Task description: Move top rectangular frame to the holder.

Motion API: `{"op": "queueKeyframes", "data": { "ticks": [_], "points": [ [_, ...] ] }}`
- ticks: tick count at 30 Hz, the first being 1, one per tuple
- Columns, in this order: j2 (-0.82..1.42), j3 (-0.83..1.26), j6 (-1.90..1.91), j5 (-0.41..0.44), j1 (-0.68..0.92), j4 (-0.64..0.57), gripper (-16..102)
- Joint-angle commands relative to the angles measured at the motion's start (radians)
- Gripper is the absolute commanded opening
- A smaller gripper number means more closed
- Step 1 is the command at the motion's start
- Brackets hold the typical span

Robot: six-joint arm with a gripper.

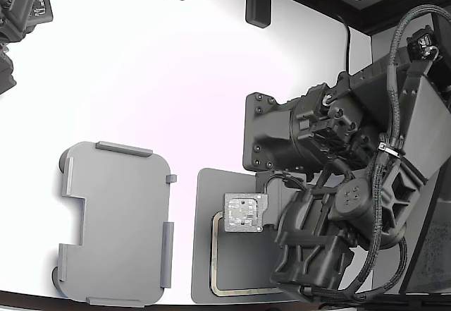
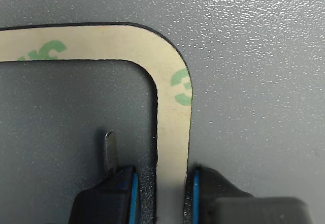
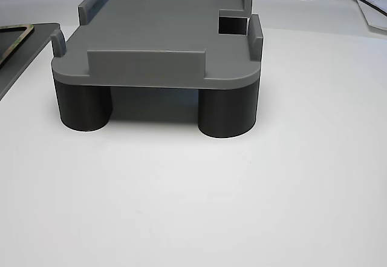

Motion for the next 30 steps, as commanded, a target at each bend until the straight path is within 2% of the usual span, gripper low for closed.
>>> {"op": "queueKeyframes", "data": {
  "ticks": [1,6,12,18,20,30],
  "points": [
    [0.026,-0.009,0.002,0.003,-0.020,0.002,26],
    [0.029,-0.041,-0.008,0.002,-0.026,0.055,-10],
    [-0.009,-0.229,0.051,-0.017,-0.054,0.196,-11],
    [-0.097,-0.514,0.403,0.067,-0.064,0.350,-11],
    [-0.135,-0.598,0.528,0.060,-0.089,0.383,-11],
    [-0.301,-0.877,1.045,0.058,-0.238,0.405,-11]
  ]
}}
